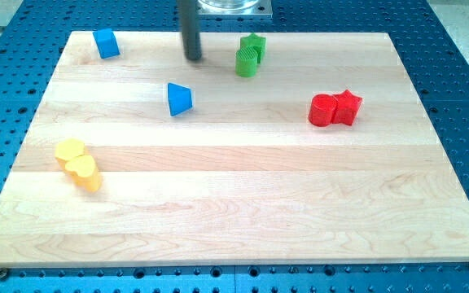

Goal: Slide the green star towards the red blocks

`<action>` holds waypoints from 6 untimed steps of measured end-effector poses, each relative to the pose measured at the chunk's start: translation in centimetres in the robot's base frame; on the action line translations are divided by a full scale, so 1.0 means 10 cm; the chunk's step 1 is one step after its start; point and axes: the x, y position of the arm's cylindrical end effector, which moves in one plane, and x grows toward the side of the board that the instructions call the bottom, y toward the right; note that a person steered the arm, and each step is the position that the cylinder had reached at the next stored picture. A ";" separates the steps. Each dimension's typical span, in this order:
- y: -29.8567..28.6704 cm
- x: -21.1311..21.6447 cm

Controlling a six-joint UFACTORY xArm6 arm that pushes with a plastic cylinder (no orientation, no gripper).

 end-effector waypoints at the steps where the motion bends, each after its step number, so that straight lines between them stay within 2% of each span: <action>1: 0.78 -0.02; 2: 1.39 -0.02; 3: 1.72 -0.34; 4: 2.04 -0.29; 5: 2.03 -0.05; 6: 1.38 0.21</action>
